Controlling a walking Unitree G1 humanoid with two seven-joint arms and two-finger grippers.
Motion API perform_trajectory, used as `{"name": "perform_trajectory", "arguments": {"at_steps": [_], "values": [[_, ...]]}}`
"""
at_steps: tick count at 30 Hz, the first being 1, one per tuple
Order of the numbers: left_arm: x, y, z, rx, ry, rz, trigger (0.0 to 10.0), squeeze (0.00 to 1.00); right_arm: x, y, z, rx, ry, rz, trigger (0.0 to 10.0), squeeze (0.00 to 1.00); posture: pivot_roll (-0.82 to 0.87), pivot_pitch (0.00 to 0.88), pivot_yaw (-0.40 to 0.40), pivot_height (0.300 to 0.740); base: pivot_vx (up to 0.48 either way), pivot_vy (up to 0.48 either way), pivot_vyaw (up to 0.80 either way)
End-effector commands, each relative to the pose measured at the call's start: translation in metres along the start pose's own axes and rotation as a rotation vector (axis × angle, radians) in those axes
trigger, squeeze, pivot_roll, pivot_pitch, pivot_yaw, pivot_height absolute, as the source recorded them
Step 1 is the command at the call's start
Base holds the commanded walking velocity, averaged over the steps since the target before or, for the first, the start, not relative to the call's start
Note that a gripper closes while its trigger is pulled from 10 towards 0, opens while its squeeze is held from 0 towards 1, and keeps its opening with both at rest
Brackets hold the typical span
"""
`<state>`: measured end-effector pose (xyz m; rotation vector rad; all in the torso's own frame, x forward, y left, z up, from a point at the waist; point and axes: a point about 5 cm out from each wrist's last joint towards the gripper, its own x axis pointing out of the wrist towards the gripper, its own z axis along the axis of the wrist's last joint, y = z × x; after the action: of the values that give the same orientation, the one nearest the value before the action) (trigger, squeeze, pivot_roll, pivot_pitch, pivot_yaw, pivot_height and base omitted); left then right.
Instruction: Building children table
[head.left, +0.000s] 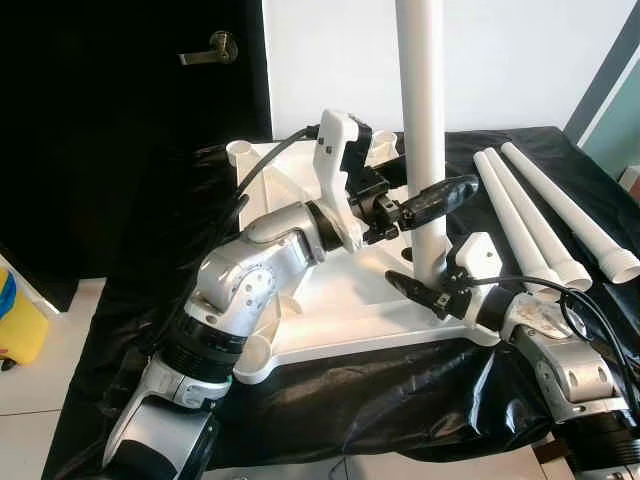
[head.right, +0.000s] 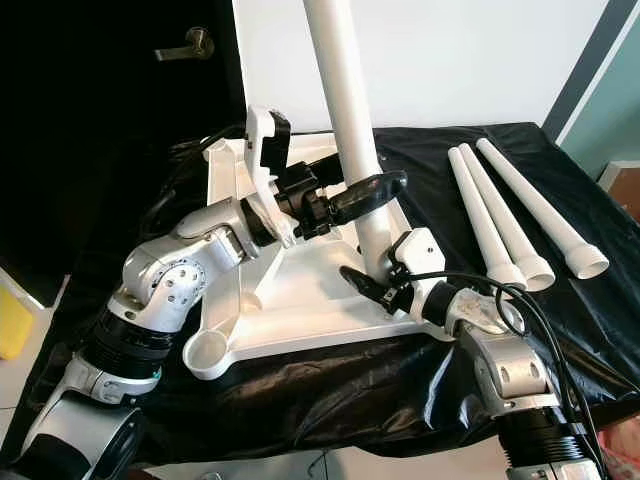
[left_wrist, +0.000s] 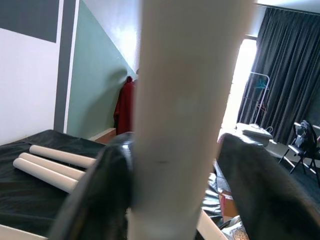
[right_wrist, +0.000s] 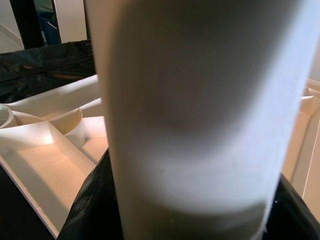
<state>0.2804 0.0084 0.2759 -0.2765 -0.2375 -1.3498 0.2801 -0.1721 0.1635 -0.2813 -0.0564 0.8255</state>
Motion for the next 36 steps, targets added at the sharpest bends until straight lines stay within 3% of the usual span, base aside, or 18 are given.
{"name": "perform_trajectory", "arguments": {"at_steps": [1,12,13,15,16,22,29,30,31,33,35,36], "values": [[0.001,-0.022,0.004,0.023,0.008,-0.359,0.0,0.0,-0.001,-0.001,0.0,0.013,-0.001,0.006,10.0,0.0,-0.02,0.0,-0.02,0.74,0.0,0.0,0.0],[0.004,-0.02,0.005,0.048,0.03,-0.32,0.0,0.0,0.001,-0.002,0.003,0.008,-0.002,0.016,10.0,0.0,-0.02,0.0,-0.024,0.74,0.0,0.0,0.0],[0.006,-0.015,0.004,0.092,0.048,-0.259,10.0,0.0,0.003,-0.002,0.003,0.008,-0.002,0.01,10.0,0.03,-0.02,0.0,-0.026,0.74,0.0,0.0,0.0],[0.006,-0.015,0.004,0.092,0.048,-0.259,10.0,0.0,0.003,-0.002,0.003,0.008,-0.002,0.01,10.0,0.03,-0.02,0.0,-0.026,0.74,0.0,0.0,0.0],[0.008,-0.013,0.004,0.107,0.055,-0.232,10.0,0.0,0.003,-0.003,0.003,0.013,-0.002,0.003,10.0,1.0,-0.01,0.0,-0.027,0.74,0.0,0.0,0.0],[0.013,0.003,0.004,0.108,0.119,-0.059,10.0,0.0,0.009,-0.008,0.007,0.003,-0.024,-0.059,10.0,1.0,-0.01,0.0,-0.027,0.74,0.0,0.0,0.0],[0.014,0.005,0.004,0.109,0.125,-0.04,10.0,0.0,0.01,-0.009,0.007,0.002,-0.029,-0.073,10.0,1.0,-0.01,0.0,-0.027,0.74,0.0,0.0,0.0],[0.017,0.011,0.011,0.109,0.112,0.058,10.0,0.0,0.019,-0.005,0.008,0.006,-0.045,-0.149,10.0,0.0,0.0,0.0,-0.033,0.74,0.0,0.0,0.0],[0.02,0.016,0.016,0.115,0.104,0.144,10.0,0.0,0.026,-0.002,0.009,0.009,-0.06,-0.219,10.0,0.0,0.0,0.0,-0.034,0.74,0.0,0.0,0.0],[0.02,0.016,0.016,0.115,0.104,0.144,10.0,0.0,0.026,-0.002,0.009,0.009,-0.06,-0.219,10.0,0.0,0.0,0.0,-0.034,0.74,0.0,0.0,0.0],[0.024,0.022,0.025,0.122,0.084,0.261,10.0,0.0,0.037,0.005,0.01,0.021,-0.076,-0.321,10.0,0.0,0.01,0.0,-0.036,0.74,0.0,0.0,0.0],[0.024,0.022,0.025,0.122,0.084,0.261,10.0,0.0,0.037,0.005,0.01,0.021,-0.076,-0.321,10.0,0.0,0.01,0.0,-0.036,0.74,0.0,0.0,0.0]]}}
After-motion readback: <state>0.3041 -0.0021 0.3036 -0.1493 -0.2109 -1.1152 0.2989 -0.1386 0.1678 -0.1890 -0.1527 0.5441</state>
